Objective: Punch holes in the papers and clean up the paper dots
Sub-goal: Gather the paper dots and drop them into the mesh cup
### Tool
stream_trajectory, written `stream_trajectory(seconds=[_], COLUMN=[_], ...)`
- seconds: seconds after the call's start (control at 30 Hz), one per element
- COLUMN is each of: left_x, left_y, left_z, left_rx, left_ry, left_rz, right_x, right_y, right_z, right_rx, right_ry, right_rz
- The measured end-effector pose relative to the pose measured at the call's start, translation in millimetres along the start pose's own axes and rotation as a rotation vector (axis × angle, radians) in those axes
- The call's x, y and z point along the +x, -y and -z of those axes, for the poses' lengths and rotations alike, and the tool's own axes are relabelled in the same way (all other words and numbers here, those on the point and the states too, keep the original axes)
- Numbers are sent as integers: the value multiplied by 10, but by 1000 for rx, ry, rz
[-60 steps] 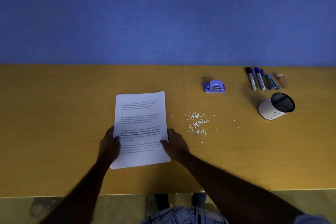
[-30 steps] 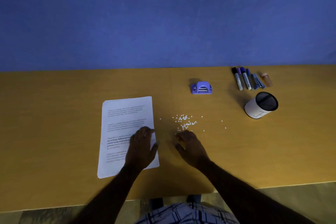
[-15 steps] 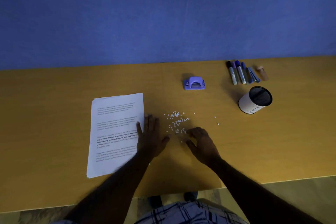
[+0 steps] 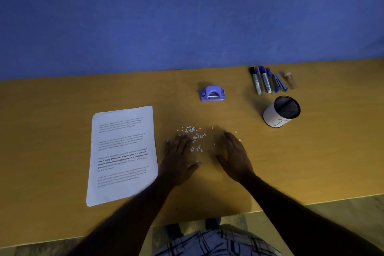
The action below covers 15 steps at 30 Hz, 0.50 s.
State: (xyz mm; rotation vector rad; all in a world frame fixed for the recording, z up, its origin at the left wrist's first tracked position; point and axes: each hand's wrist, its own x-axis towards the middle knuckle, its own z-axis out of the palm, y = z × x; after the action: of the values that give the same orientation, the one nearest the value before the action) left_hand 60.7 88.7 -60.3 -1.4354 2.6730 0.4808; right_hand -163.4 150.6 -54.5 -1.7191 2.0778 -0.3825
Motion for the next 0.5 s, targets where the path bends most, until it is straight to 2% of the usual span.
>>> stream_trajectory(seconds=[0.17,0.37,0.43,0.5], left_x=[131,292,294,298], left_y=[214,138,93,49], left_z=[69,57,43,25], left_rx=[-23,16,30,55], left_ry=[-51,-31,-22,-20], left_rz=[73,64,77,47], right_x=[152,321,346,316], right_y=[-261,-57,62,187], right_z=[107,-37,-99,-172], right_rx=[-14,-30,-32,-43], right_ry=[-57,20,23,18], right_rz=[-234,-367,-353,-225])
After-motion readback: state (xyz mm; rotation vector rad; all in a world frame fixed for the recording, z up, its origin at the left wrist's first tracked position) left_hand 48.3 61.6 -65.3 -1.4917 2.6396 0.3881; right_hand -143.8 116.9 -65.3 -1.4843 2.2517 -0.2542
